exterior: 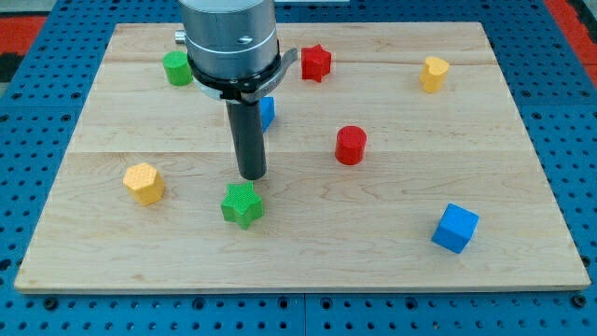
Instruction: Push green star towards the blue cube
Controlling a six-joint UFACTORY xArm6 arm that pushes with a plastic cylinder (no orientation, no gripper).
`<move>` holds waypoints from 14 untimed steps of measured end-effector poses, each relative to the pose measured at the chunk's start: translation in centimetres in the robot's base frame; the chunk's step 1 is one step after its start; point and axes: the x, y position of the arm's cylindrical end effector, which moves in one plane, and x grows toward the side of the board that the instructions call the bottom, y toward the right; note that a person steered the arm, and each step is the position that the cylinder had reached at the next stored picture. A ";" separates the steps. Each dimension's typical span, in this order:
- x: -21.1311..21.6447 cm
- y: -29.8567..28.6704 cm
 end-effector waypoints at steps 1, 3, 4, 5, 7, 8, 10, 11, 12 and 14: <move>2.7 -0.7; 7.8 -6.1; 9.0 -7.3; 9.0 -7.3; 8.6 -4.6; 5.1 2.3; 4.8 2.0; 5.0 -0.3; 6.4 -1.0; 3.9 3.6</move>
